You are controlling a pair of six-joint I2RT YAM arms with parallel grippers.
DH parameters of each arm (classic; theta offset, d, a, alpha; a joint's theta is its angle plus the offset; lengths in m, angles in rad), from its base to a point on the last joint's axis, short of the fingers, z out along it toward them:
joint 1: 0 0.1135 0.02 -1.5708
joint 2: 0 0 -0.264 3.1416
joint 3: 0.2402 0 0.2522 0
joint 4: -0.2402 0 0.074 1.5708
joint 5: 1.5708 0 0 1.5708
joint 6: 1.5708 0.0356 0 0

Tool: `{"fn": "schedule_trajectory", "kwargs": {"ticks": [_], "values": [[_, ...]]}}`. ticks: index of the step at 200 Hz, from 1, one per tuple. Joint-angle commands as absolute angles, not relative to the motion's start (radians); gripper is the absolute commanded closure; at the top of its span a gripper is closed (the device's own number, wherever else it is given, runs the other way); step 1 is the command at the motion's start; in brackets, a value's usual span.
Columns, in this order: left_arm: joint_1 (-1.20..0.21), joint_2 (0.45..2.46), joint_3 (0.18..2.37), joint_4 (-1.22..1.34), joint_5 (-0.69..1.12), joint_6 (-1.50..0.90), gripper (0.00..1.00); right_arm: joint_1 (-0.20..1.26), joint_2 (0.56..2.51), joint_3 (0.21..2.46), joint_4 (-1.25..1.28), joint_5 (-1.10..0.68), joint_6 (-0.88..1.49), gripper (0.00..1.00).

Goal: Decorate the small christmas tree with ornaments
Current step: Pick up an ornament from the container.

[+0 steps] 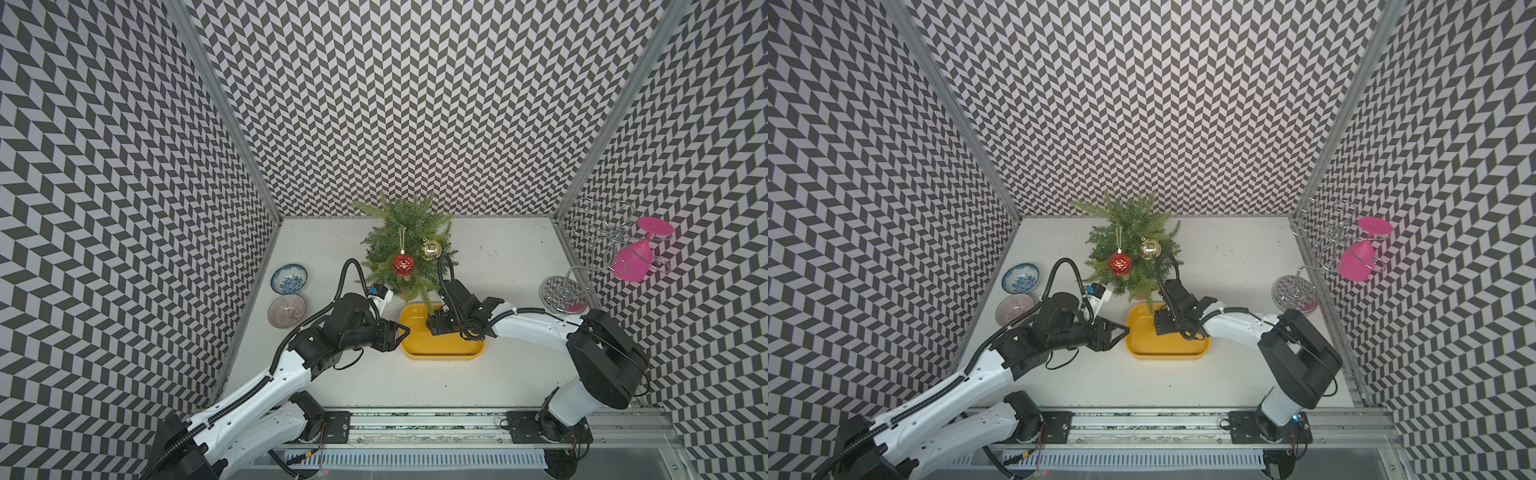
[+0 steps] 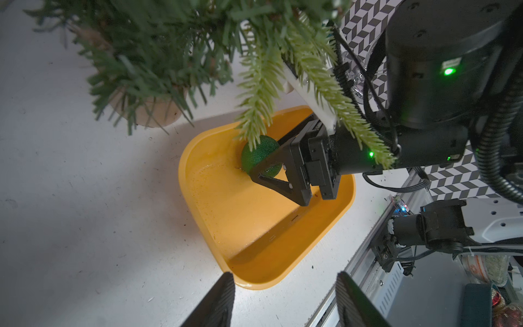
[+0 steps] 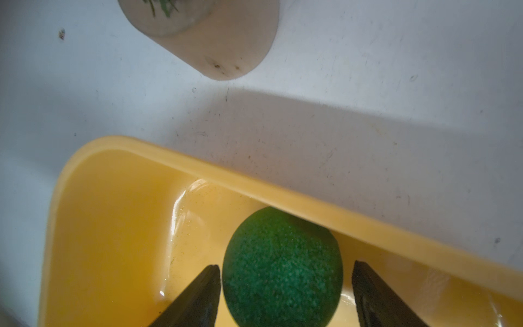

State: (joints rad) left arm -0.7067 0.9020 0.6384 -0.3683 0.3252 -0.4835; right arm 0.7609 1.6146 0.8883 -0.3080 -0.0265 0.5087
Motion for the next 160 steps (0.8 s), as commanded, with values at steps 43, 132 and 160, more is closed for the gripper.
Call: {"fn": "schedule_trajectory", "kwargs": {"ticks": [43, 132, 160], "values": [[-0.708, 0.896, 0.663, -0.361, 0.311, -0.477, 0.41, 0.756, 1.664, 0.934, -0.276, 0.004, 0.503, 0.29], [-0.708, 0.891, 0.668, -0.364, 0.306, -0.484, 0.41, 0.756, 1.635, 0.916, -0.280, 0.000, 0.495, 0.39], [-0.708, 0.891, 0.674, -0.369, 0.302, -0.483, 0.41, 0.756, 1.595, 0.905, -0.296, 0.000, 0.495, 0.39]]}}
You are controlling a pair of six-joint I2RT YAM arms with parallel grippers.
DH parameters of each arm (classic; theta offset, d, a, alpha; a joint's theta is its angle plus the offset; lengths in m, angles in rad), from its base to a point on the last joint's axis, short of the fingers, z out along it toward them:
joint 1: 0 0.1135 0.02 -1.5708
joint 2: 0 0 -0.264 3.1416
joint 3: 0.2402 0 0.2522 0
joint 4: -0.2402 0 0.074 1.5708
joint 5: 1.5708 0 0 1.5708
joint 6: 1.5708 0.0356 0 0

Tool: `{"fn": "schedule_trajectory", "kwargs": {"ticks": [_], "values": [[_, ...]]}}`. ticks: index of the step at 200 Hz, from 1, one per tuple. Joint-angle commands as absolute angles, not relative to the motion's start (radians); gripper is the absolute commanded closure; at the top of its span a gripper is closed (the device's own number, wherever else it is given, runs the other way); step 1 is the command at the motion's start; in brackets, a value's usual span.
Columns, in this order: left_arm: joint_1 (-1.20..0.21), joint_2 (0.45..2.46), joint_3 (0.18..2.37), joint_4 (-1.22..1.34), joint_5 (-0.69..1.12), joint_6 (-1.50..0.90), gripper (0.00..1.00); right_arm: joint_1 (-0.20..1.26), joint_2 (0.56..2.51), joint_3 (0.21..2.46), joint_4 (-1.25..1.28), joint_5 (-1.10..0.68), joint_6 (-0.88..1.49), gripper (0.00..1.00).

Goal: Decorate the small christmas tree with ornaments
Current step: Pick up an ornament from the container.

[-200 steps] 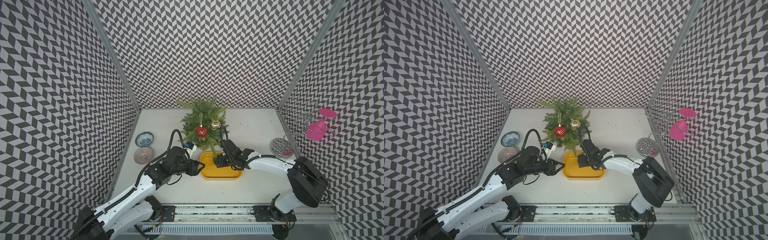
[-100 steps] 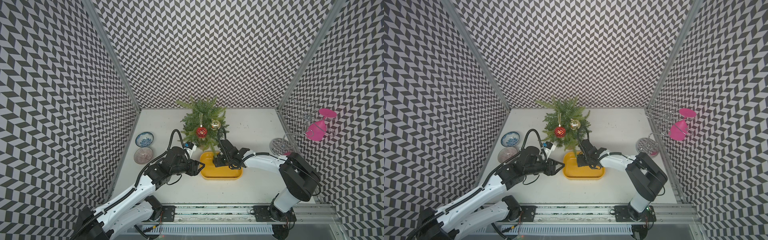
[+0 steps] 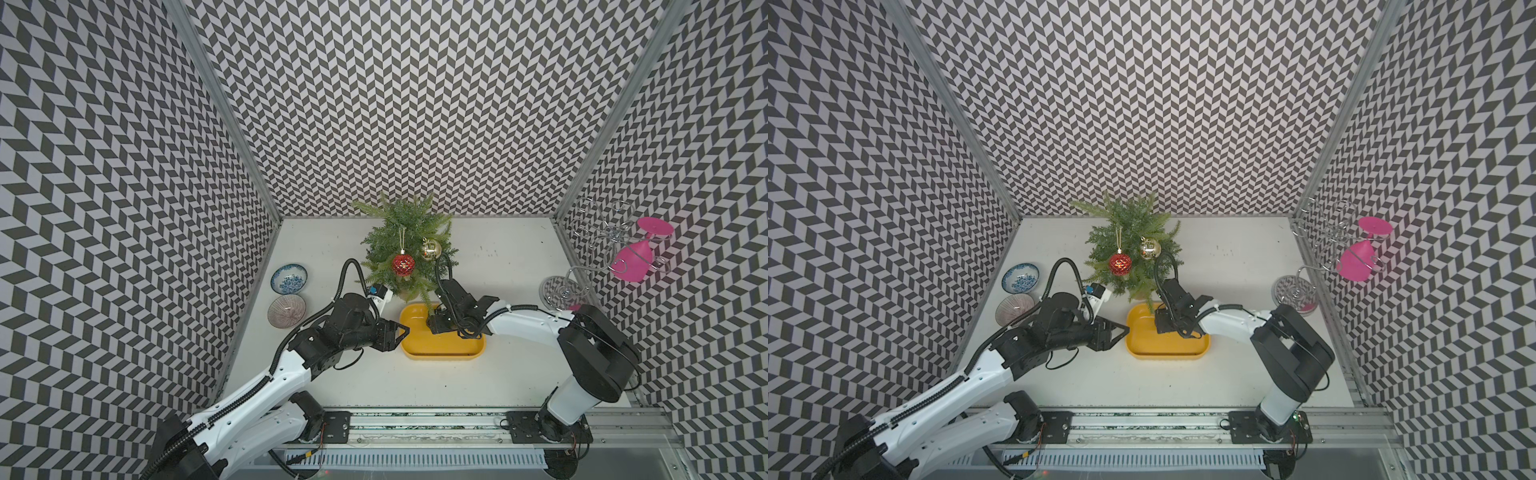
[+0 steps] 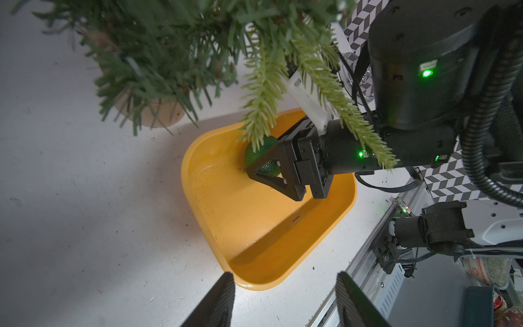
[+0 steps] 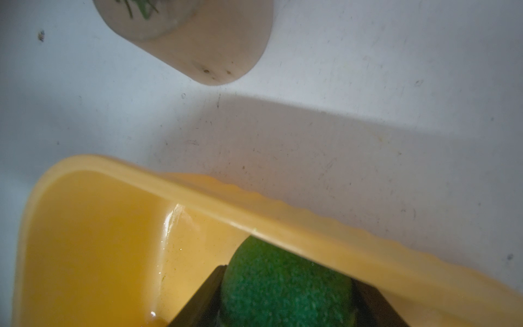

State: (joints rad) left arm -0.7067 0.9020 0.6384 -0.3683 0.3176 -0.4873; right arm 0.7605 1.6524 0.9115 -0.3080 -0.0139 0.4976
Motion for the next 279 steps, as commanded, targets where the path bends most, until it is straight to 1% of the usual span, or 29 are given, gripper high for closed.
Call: {"fn": "schedule_trajectory", "kwargs": {"ticks": [1, 74, 115, 185, 208, 238, 279], "values": [[-0.709, 0.890, 0.674, -0.368, 0.302, -0.482, 0.41, 0.756, 1.594, 0.905, -0.297, 0.000, 0.495, 0.39], [-0.709, 0.865, 0.693, -0.349, 0.290, -0.487, 0.41, 0.756, 1.369, 0.836, -0.358, 0.012, 0.524, 0.39], [-0.707, 0.851, 0.707, -0.336, 0.292, -0.488, 0.41, 0.755, 1.276, 0.841, -0.418, 0.028, 0.517, 0.39], [-0.701, 0.736, 0.715, -0.313, 0.284, -0.519, 0.41, 0.756, 1.092, 0.945, -0.510, 0.018, 0.471, 0.39], [-0.692, 0.698, 0.727, -0.320, 0.268, -0.526, 0.43, 0.756, 1.070, 1.013, -0.533, 0.008, 0.455, 0.39], [-0.662, 0.661, 0.752, -0.324, 0.260, -0.536, 0.44, 0.762, 1.098, 1.139, -0.563, -0.023, 0.419, 0.39], [-0.573, 0.656, 0.821, -0.344, 0.294, -0.523, 0.48, 0.771, 1.149, 1.289, -0.597, -0.054, 0.378, 0.40]]}}
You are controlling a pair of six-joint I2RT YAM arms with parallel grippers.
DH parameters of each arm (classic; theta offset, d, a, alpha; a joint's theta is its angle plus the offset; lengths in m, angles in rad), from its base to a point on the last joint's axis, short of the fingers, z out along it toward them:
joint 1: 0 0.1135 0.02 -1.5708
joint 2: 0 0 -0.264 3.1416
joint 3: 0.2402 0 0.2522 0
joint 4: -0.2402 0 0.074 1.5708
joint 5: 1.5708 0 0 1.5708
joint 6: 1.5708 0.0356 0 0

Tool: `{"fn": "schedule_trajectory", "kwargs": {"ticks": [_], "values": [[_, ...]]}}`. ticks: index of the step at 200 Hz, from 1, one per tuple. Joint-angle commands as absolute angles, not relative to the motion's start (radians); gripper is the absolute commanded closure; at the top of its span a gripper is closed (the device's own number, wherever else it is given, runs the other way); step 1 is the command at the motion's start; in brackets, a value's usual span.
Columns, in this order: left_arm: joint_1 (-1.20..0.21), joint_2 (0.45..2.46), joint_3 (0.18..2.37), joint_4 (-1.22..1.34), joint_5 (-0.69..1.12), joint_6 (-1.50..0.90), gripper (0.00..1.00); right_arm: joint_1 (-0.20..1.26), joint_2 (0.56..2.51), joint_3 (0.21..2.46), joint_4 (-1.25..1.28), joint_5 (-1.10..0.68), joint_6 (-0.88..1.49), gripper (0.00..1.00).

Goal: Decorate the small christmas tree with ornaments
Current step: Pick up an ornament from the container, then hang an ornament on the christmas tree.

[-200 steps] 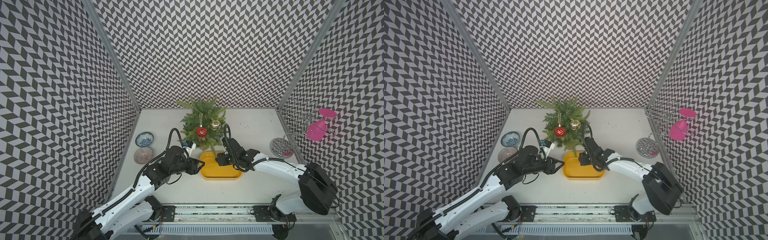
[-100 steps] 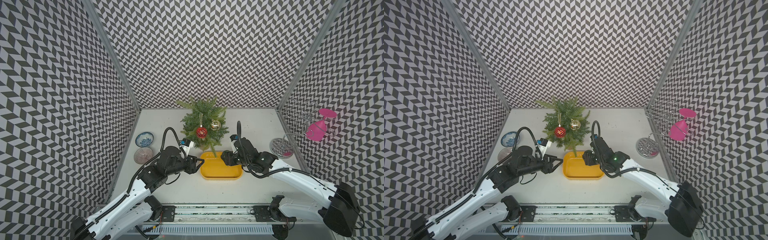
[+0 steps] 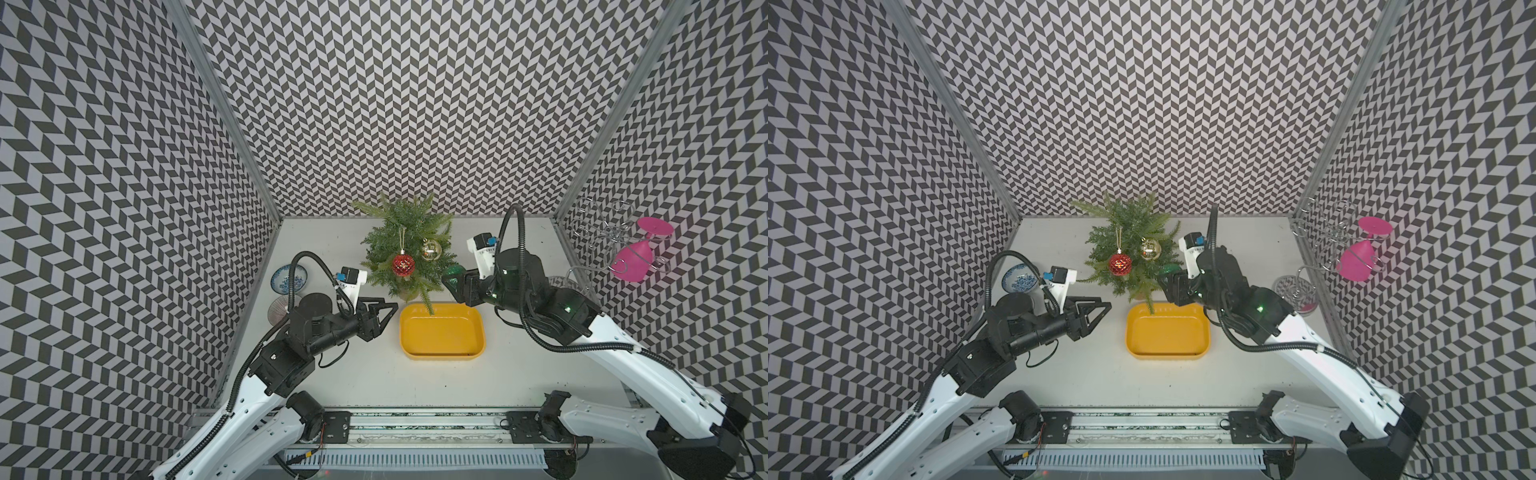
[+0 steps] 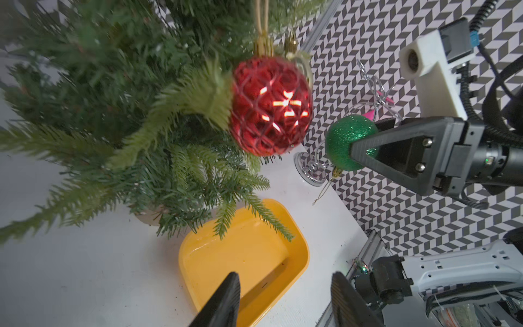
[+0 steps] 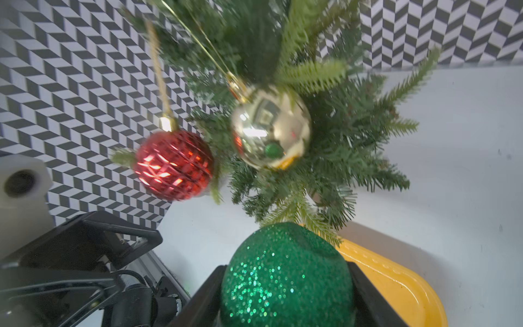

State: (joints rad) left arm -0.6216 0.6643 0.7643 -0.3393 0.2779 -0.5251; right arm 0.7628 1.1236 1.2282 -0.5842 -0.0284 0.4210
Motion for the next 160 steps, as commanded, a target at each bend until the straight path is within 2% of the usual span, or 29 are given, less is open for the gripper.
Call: {"fn": "schedule_trajectory", "kwargs": {"ticks": [1, 42, 160], "values": [[-0.571, 0.656, 0.823, -0.344, 0.296, -0.523, 0.48, 0.772, 1.149, 1.291, -0.598, -0.056, 0.377, 0.40], [-0.498, 0.692, 0.884, -0.319, 0.368, -0.516, 0.50, 0.772, 1.183, 1.410, -0.616, -0.039, 0.353, 0.39], [-0.495, 0.868, 1.077, -0.264, 0.433, -0.508, 0.51, 0.686, 1.289, 1.660, -0.601, -0.017, 0.322, 0.39]]}}
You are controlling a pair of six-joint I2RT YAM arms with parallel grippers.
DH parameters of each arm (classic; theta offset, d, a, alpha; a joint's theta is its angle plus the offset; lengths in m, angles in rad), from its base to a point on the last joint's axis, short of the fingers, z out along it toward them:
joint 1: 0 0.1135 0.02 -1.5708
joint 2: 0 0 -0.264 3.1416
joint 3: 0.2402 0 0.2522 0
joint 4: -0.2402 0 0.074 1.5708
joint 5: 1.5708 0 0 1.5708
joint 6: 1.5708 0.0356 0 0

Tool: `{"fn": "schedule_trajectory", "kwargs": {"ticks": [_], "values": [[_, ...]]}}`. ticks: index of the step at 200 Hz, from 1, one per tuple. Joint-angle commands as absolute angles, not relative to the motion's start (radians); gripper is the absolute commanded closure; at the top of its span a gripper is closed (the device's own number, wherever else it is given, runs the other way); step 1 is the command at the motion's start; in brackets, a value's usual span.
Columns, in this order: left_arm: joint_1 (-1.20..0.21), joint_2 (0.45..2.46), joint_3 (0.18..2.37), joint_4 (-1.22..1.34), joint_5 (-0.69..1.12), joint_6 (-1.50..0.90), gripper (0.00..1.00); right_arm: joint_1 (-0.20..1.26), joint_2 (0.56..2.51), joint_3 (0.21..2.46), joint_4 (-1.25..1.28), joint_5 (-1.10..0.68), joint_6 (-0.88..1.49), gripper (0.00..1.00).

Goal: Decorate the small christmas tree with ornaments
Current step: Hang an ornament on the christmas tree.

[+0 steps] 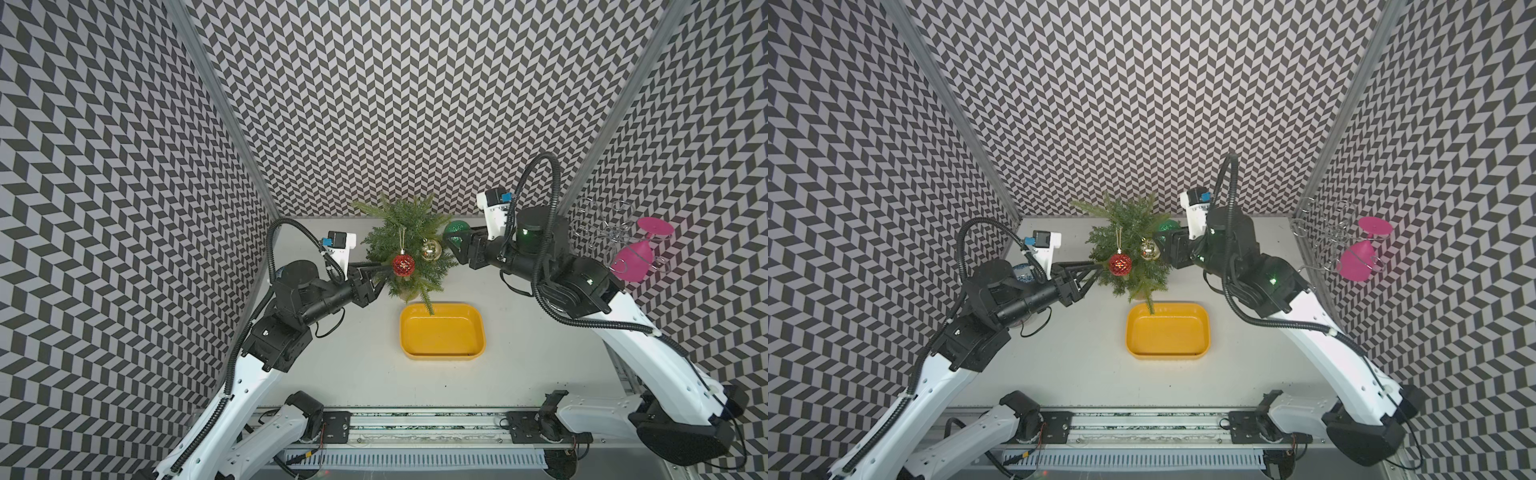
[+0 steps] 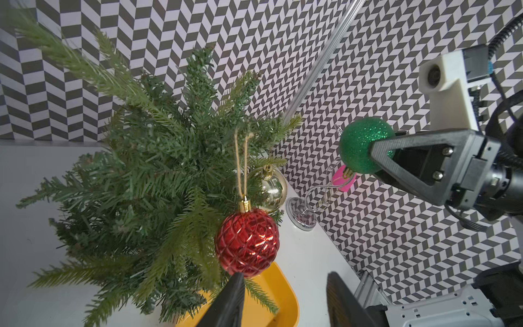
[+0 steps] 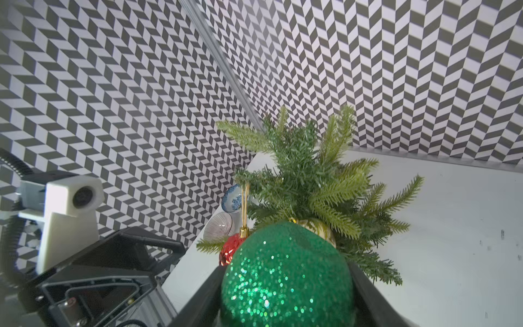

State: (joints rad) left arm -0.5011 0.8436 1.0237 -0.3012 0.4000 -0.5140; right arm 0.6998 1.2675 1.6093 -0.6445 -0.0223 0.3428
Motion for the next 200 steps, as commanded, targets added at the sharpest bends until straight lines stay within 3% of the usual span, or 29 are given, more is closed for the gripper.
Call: {"fn": "schedule_trajectory", "kwargs": {"ticks": [1, 94, 200], "values": [[-0.494, 0.871, 1.079, -0.264, 0.433, -0.508, 0.51, 0.685, 1.290, 1.661, -0.600, -0.017, 0.320, 0.39], [-0.494, 0.992, 1.224, -0.289, 0.469, -0.484, 0.48, 0.559, 1.350, 1.730, -0.532, -0.130, 0.325, 0.39], [-0.496, 1.027, 1.226, -0.265, 0.499, -0.501, 0.48, 0.503, 1.428, 1.764, -0.457, -0.225, 0.335, 0.39]]}}
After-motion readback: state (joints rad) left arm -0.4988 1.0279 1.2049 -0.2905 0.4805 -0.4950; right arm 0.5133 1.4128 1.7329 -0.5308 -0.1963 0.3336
